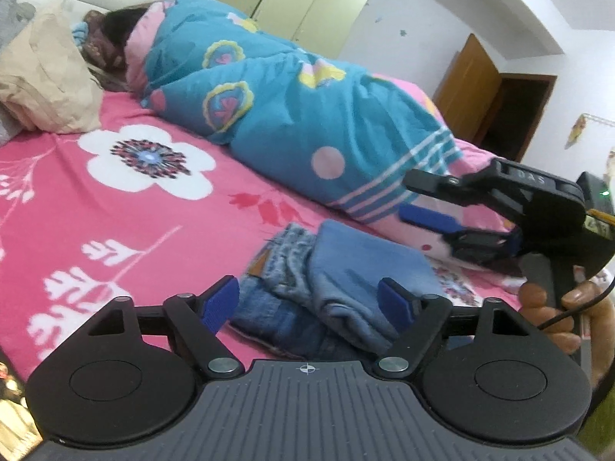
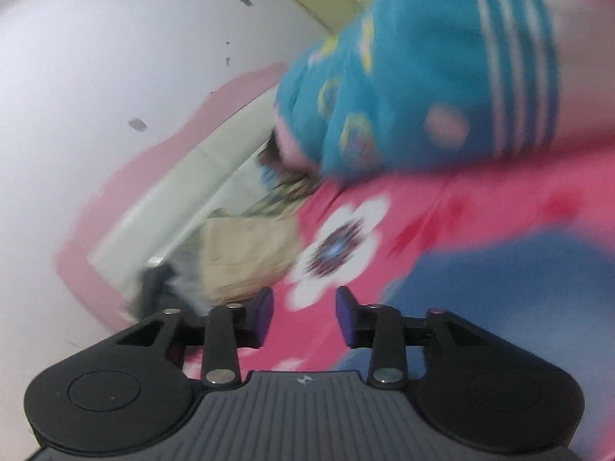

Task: Fold clothes

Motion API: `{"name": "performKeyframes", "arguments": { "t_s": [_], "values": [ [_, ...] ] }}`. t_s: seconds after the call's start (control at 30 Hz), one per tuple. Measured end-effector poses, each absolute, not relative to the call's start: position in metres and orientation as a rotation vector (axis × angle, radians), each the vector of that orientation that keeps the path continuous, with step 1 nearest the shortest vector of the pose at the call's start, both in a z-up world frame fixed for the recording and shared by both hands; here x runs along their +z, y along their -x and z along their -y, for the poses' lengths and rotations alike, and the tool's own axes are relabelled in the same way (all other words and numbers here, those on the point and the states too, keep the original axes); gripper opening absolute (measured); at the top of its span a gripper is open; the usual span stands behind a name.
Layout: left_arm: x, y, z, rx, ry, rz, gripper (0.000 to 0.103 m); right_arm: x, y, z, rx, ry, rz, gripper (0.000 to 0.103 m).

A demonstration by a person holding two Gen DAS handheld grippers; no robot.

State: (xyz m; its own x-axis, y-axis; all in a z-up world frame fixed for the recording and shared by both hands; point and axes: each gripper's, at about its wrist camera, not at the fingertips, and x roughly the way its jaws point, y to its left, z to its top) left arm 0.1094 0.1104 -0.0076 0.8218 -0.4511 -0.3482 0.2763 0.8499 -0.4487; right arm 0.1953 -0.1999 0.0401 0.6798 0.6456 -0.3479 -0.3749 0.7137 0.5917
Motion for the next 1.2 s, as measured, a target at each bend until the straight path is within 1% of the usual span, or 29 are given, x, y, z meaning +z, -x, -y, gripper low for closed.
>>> {"name": "performKeyframes", "arguments": {
  "t_s": [0.03, 0.07, 0.1, 0.17, 0.23, 0.3, 0.33, 0.4, 0.43, 0.57, 0.6, 0.63, 0.7, 0.73, 0.77, 0.8, 0.87, 0.9, 1.07, 1.2],
  "values": [
    [-0.007, -0.109, -0.107, -0.405, 0.397, -0.463, 0.071, 0.047, -0.194, 0.205, 0.569, -0.435, -0.570, 0.046],
    [-0.007, -0.107, -0.104, -0.412, 0.397, -0.463, 0.067, 0.052, -0.196, 0.208, 0.539, -0.357, -0.576, 0.050],
    [-0.008, -0.107, -0.101, -0.415, 0.394, -0.467, 0.063, 0.055, -0.199, 0.210, 0.522, -0.288, -0.583, 0.057],
    [-0.009, -0.107, -0.095, -0.416, 0.387, -0.480, 0.058, 0.057, -0.209, 0.216, 0.516, -0.178, -0.605, 0.068],
    [-0.011, -0.111, -0.090, -0.405, 0.382, -0.504, 0.054, 0.055, -0.222, 0.221, 0.520, -0.099, -0.632, 0.070],
    [-0.014, -0.114, -0.089, -0.406, 0.394, -0.522, 0.046, 0.047, -0.241, 0.225, 0.530, -0.078, -0.675, 0.076],
    [-0.015, -0.116, -0.088, -0.408, 0.401, -0.530, 0.045, 0.043, -0.251, 0.227, 0.536, -0.077, -0.699, 0.077],
    [-0.018, -0.119, -0.087, -0.412, 0.415, -0.545, 0.037, 0.032, -0.274, 0.229, 0.558, -0.120, -0.760, 0.079],
    [-0.019, -0.121, -0.087, -0.414, 0.423, -0.553, 0.036, 0.026, -0.286, 0.230, 0.571, -0.150, -0.793, 0.079],
    [-0.023, -0.125, -0.089, -0.417, 0.469, -0.563, 0.027, 0.002, -0.322, 0.224, 0.644, -0.219, -0.923, 0.079],
    [-0.024, -0.125, -0.090, -0.417, 0.483, -0.561, 0.022, -0.002, -0.326, 0.222, 0.663, -0.226, -0.945, 0.075],
    [-0.024, -0.125, -0.091, -0.418, 0.491, -0.557, 0.020, -0.005, -0.327, 0.220, 0.682, -0.231, -0.957, 0.070],
    [-0.024, -0.124, -0.091, -0.422, 0.498, -0.543, 0.014, -0.009, -0.327, 0.217, 0.720, -0.241, -0.980, 0.042],
    [-0.024, -0.122, -0.090, -0.422, 0.492, -0.532, 0.012, -0.009, -0.325, 0.217, 0.729, -0.246, -0.974, 0.035],
    [-0.023, -0.121, -0.089, -0.422, 0.484, -0.520, 0.011, -0.006, -0.321, 0.219, 0.729, -0.251, -0.952, 0.021],
    [-0.022, -0.120, -0.087, -0.422, 0.476, -0.509, 0.010, -0.003, -0.317, 0.220, 0.728, -0.257, -0.929, 0.013],
    [-0.020, -0.116, -0.086, -0.426, 0.467, -0.482, 0.009, 0.003, -0.309, 0.223, 0.727, -0.272, -0.887, 0.006],
    [-0.018, -0.114, -0.086, -0.432, 0.473, -0.468, 0.009, 0.008, -0.307, 0.224, 0.729, -0.284, -0.869, 0.005],
    [-0.008, -0.109, -0.098, -0.444, 0.530, -0.412, 0.008, 0.030, -0.300, 0.226, 0.739, -0.343, -0.789, 0.004],
    [-0.004, -0.105, -0.113, -0.403, 0.557, -0.384, 0.008, 0.038, -0.308, 0.205, 0.773, -0.333, -0.764, 0.004]
  ]
}}
